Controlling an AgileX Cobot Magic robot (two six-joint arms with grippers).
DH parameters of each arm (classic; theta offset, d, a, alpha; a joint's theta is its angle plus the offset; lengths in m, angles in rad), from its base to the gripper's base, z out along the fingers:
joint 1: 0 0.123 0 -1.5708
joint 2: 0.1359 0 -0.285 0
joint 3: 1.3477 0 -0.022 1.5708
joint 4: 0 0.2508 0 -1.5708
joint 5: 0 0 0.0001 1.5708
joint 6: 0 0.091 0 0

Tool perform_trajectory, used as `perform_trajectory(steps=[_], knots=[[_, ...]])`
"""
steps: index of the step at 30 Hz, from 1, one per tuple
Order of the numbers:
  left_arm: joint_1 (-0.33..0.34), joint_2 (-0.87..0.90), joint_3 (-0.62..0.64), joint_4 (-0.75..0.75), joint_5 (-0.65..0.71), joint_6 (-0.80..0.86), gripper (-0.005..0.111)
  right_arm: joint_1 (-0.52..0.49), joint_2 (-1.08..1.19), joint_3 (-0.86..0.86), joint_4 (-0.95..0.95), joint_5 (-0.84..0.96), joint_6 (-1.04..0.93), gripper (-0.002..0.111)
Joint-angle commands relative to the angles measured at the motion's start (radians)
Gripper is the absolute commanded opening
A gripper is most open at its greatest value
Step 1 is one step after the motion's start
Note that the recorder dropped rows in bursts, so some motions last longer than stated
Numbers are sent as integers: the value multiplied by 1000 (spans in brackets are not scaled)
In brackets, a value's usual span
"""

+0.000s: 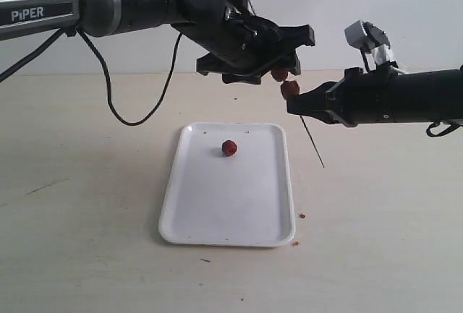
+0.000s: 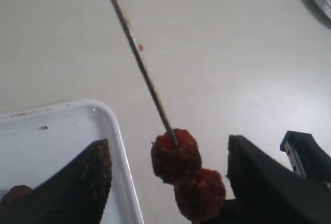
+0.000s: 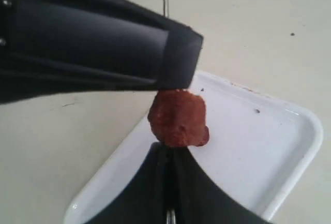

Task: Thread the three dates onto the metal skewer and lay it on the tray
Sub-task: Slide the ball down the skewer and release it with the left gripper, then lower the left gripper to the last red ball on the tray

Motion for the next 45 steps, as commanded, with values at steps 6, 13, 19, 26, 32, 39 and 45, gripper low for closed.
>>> perform_trajectory(steps=[6,13,19,26,32,39,45], knots=[[9,-49,2,363,179,78,64,-21,-71,-7,-112,-196,162,0],[9,-11,2,412,262,138,64,-27,-178,-7,-282,-223,330,0],[-2,48,2,372,271,173,64,-27,-234,-7,-362,-231,375,0],[-21,99,2,432,240,511,64,-27,-234,-7,-376,-229,375,0],[-21,101,2,508,246,934,64,-27,-234,-7,-381,-229,375,0],[-21,109,2,517,259,1353,64,-27,-234,-7,-381,-229,375,0],[-21,143,2,515,257,1535,64,-27,-234,-7,-381,-227,375,0]])
